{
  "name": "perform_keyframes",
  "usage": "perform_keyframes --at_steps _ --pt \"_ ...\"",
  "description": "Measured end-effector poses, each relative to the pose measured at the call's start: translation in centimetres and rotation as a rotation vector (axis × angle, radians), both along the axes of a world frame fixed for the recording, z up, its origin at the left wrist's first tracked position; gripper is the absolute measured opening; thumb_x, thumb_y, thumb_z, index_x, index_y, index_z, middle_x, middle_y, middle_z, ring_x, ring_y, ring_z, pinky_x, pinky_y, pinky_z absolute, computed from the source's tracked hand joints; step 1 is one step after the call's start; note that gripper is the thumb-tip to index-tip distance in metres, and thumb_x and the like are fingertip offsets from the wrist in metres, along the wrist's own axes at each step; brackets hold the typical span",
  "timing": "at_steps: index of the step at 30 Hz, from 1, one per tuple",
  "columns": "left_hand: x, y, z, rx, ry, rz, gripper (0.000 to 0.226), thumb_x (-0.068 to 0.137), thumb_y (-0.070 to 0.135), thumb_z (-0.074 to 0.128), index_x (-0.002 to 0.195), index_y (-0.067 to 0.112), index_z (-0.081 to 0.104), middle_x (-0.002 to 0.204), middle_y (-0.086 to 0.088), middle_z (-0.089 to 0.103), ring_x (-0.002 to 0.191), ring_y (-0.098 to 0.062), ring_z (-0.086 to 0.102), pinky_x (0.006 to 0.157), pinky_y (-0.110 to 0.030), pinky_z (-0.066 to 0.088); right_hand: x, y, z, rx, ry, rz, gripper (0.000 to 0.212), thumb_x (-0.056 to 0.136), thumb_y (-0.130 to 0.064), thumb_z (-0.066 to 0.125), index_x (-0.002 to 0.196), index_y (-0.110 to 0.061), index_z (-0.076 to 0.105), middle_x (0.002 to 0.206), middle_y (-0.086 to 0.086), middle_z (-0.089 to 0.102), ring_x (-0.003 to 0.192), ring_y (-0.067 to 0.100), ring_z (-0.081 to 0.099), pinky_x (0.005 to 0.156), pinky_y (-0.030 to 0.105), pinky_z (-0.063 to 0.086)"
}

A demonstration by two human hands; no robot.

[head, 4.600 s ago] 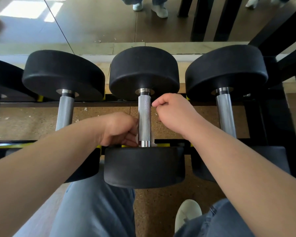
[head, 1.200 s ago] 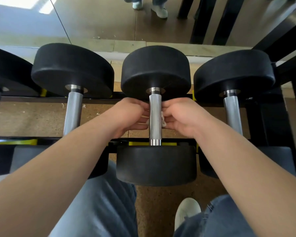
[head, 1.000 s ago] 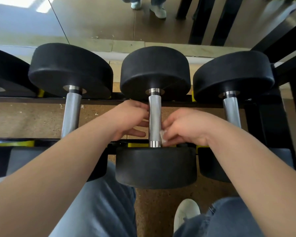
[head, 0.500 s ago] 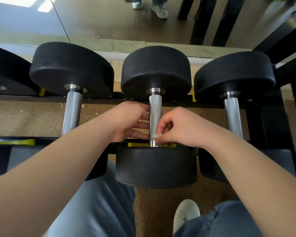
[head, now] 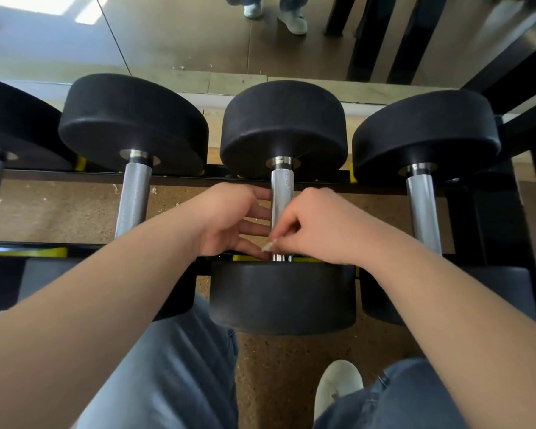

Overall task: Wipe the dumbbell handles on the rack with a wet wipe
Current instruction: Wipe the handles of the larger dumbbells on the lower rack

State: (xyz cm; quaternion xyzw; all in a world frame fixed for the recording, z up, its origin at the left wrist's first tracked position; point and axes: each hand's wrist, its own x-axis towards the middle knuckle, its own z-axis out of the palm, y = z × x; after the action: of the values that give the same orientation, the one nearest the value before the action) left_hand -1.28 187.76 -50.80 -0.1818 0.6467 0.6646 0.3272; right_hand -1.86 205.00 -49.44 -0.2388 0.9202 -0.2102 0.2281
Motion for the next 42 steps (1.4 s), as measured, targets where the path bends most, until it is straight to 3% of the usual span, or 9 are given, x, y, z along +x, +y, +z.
perform_keyframes --at_steps 4,7,10,15,21,29,35,39,42 --pt "0.1 0.0 0.0 -0.001 0.0 -0.027 0.04 0.102 0.001 0.035 0.115 0.019 0.068 0.111 -0.013 0.076 0.099 -0.029 0.075 0.075 -0.05 0.064 -1.0 -0.3 -1.4 -0.41 0.079 -0.523 0.007 0.094 -0.035 0.073 0.101 -0.032 0.074 0.091 -0.012 0.07 0.077 0.003 0.069 0.072 0.02 0.056" --pt "0.1 0.0 0.0 -0.016 0.001 -0.036 0.041 0.101 0.001 0.036 0.114 0.02 0.069 0.112 -0.011 0.075 0.102 -0.027 0.074 0.075 -0.048 0.064 -1.7 -0.8 -1.9 -0.6 -0.115 -0.756 0.024 0.1 -0.028 0.066 0.123 -0.026 0.069 0.106 -0.009 0.069 0.084 0.007 0.07 0.08 0.026 0.062" --pt "0.0 -0.1 -0.1 -0.003 -0.004 -0.037 0.04 0.1 0.0 0.039 0.121 0.019 0.068 0.109 -0.011 0.077 0.101 -0.027 0.075 0.077 -0.049 0.063 -1.7 -1.1 -2.2 -0.518 -0.382 -0.837 0.023 0.105 -0.024 0.055 0.12 -0.014 0.069 0.101 0.006 0.072 0.081 0.017 0.068 0.084 0.038 0.063" --pt "0.0 0.1 0.0 -0.014 -0.013 -0.04 0.039 0.1 -0.001 0.039 0.118 0.019 0.067 0.098 -0.006 0.08 0.094 -0.024 0.077 0.078 -0.048 0.064 -0.6 -0.2 -1.5 -0.297 -0.761 -0.736 0.023 0.1 -0.005 0.046 0.116 -0.005 0.064 0.1 0.015 0.071 0.082 0.023 0.068 0.073 0.033 0.058" --pt "0.2 0.2 0.4 -0.049 0.011 -0.005 0.032 0.102 0.004 0.045 0.116 0.022 0.068 0.111 -0.009 0.074 0.102 -0.026 0.073 0.073 -0.045 0.064 -2.6 -0.1 -1.7 -0.824 -0.406 -0.896 0.028 0.095 -0.005 0.069 0.121 -0.012 0.068 0.114 0.008 0.07 0.1 0.019 0.073 0.08 0.03 0.063" --pt "-0.6 -0.6 0.4 -0.085 0.061 0.129 0.029 0.1 0.006 0.054 0.121 0.023 0.066 0.115 -0.006 0.073 0.102 -0.022 0.072 0.067 -0.039 0.062 -0.5 -0.1 -0.8 -0.08 0.122 -0.001 0.016 0.092 -0.037 0.072 0.104 -0.034 0.081 0.08 -0.024 0.054 0.078 -0.004 0.055 0.067 0.01 0.036" --pt "-0.4 -0.5 0.3 -0.114 0.079 0.14 0.028 0.099 0.009 0.055 0.118 0.023 0.071 0.115 -0.006 0.071 0.104 -0.02 0.069 0.063 -0.036 0.061 -1.3 -1.5 -1.4 -0.031 0.534 -0.057 0.026 0.103 -0.04 0.056 0.119 -0.033 0.075 0.098 -0.004 0.05 0.085 0.014 0.055 0.067 0.028 0.043" --pt "-0.4 -0.8 0.5 -0.114 0.075 0.202 0.025 0.101 0.012 0.054 0.117 0.024 0.069 0.114 -0.004 0.072 0.104 -0.021 0.069 0.065 -0.038 0.062 -1.5 -1.8 -0.7 0.132 0.513 -0.013 0.029 0.106 -0.045 0.047 0.121 -0.038 0.072 0.096 -0.004 0.063 0.081 0.015 0.061 0.065 0.032 0.052" --pt "-0.5 -0.9 0.1 -0.132 0.062 0.193 0.027 0.099 0.007 0.054 0.114 0.026 0.067 0.116 -0.002 0.073 0.106 -0.02 0.068 0.07 -0.039 0.062 -0.5 -1.9 0.5 0.21 0.273 0.133 0.024 0.101 -0.043 0.056 0.11 -0.037 0.077 0.09 -0.004 0.067 0.082 0.017 0.065 0.077 0.036 0.06"
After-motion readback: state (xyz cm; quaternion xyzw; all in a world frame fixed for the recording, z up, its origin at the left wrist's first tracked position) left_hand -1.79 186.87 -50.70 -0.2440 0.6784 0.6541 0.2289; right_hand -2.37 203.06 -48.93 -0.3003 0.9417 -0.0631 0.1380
